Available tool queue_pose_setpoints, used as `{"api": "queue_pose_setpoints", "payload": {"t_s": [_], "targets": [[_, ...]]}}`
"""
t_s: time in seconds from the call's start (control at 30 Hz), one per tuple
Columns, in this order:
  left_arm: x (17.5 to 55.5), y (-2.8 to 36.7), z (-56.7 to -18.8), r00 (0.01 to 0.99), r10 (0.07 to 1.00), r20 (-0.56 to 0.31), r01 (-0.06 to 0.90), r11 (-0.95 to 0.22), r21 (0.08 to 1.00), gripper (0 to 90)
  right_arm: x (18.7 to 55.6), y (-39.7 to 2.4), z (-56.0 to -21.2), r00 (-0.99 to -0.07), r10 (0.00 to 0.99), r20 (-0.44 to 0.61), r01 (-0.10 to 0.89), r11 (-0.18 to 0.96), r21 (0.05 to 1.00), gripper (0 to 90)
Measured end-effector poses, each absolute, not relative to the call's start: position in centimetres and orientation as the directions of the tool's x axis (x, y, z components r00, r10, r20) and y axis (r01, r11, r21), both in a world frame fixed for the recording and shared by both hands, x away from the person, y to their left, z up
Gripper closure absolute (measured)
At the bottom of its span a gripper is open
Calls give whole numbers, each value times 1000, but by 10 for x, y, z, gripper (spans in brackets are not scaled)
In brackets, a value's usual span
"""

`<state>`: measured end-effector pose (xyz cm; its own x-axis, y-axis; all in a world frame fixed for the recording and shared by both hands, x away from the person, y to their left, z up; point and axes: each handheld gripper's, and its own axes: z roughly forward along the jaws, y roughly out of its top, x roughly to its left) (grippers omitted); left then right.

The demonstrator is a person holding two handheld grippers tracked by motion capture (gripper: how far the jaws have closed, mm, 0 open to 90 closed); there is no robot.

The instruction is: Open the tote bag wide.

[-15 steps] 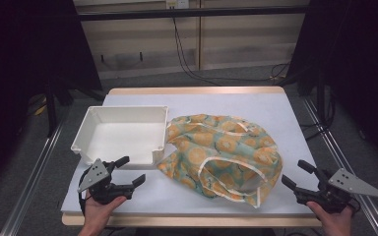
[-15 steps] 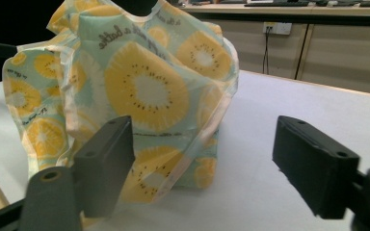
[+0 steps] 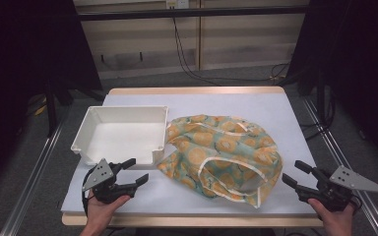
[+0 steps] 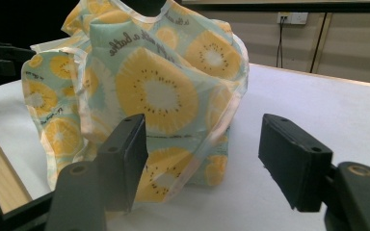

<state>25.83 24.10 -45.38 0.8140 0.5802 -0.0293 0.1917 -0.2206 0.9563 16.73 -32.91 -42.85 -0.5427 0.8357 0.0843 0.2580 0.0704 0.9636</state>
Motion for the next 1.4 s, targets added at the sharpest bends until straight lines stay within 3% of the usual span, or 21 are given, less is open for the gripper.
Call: {"api": "queue_pose_setpoints", "payload": {"t_s": [0.3,0.7,1.4], "targets": [[253,230,-449,844,535,-39,188,-226,956,403,170,-330,-418,-575,813,94,268,79,960,441],[251,217,-438,874,485,-45,194,-260,946,501,180,-318,-396,-622,780,73,261,118,958,501],[256,193,-424,909,414,-53,183,-281,942,553,205,-297,-370,-684,726,67,250,148,957,533]]}}
